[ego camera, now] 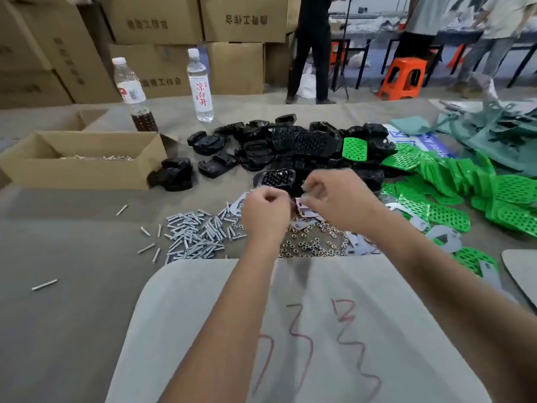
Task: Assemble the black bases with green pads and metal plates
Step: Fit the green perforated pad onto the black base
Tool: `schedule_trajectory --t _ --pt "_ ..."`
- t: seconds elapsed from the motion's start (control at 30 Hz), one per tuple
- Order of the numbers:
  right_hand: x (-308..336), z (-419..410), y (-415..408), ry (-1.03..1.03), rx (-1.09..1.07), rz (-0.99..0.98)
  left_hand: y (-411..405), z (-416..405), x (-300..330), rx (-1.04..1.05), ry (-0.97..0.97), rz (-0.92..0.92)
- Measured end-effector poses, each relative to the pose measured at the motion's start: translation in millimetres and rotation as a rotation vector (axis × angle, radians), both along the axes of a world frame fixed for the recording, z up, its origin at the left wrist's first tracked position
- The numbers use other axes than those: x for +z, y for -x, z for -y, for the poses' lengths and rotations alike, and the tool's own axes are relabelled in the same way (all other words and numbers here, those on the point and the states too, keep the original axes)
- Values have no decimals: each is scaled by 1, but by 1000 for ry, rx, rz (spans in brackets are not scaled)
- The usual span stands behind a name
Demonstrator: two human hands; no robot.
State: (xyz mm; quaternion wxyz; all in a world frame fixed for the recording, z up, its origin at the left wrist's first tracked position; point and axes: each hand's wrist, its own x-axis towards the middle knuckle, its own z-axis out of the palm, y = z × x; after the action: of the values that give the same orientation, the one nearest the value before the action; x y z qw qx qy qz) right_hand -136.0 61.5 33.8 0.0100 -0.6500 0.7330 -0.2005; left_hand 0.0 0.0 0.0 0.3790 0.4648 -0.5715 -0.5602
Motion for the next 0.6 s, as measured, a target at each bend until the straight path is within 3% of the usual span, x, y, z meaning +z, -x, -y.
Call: schedule_trajectory --t 0.03,0.1,0.2,0.3,0.4,0.6 --pt "-4 23 5 -29 22 -195 4 14 -2 92 20 62" --pt "-14 64 14 -203 47 -395 14 41 -6 207 49 148" --pt "-28 104 20 -389 74 -436 23 72 -11 224 104 330" --pt "-37 118 27 -284 69 -438 30 101 -12 184 143 516" --pt "-40 109 25 -134 59 -340 36 120 -6 156 141 558" --pt "-36 60 46 46 135 119 45 106 -6 82 227 426"
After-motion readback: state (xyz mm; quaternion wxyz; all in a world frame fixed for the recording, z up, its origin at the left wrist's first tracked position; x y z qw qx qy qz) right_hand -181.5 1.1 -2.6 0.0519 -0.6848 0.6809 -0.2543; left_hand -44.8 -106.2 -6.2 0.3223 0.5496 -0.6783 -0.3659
